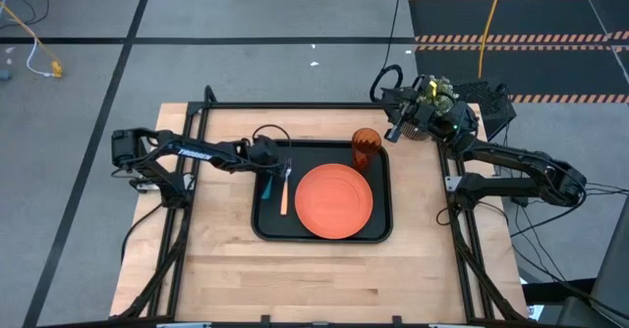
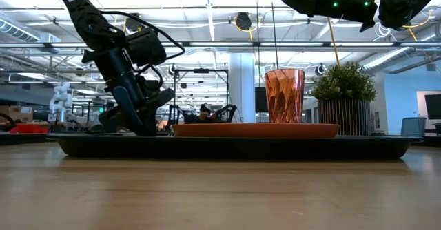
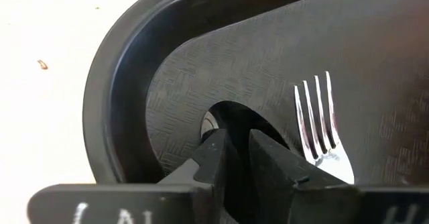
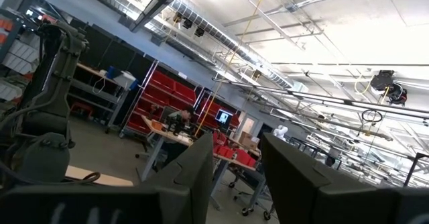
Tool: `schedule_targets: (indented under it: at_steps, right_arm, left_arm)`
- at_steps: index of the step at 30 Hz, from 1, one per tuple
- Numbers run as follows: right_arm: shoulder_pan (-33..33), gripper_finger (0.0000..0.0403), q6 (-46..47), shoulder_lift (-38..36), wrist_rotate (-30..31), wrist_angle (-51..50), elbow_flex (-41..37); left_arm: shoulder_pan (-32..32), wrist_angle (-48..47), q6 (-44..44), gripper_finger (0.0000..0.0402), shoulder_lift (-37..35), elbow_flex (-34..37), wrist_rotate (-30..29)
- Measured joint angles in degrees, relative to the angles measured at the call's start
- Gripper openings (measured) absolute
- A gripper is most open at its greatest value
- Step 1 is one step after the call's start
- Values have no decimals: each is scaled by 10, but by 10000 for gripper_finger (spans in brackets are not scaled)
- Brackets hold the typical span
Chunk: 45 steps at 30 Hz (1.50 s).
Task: Pick and place plate/cup/fork/spoon on tray
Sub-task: Adjust the blue spoon on the black serving tray
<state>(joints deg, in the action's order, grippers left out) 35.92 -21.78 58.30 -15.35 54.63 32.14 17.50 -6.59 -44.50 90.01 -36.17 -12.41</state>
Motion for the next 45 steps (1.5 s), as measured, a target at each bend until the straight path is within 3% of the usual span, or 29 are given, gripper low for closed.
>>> schedule_targets:
  at_steps: [6,18,34,45]
  right_arm:
    - [0,118,-1,0,0,0,0]
    - [0,118,-1,0,0,0,0]
    - [0,118,-1,0,0,0,0]
    - [0,118,0,0,0,4,0]
  left_arm:
    - [0,8,4,7,0,0,3]
    - [0,2,-6,7,-13,-3,4]
    - [-4,-28,17,6,-131,-5,-12]
    - [-31,38,100,8,-97,-6,-30]
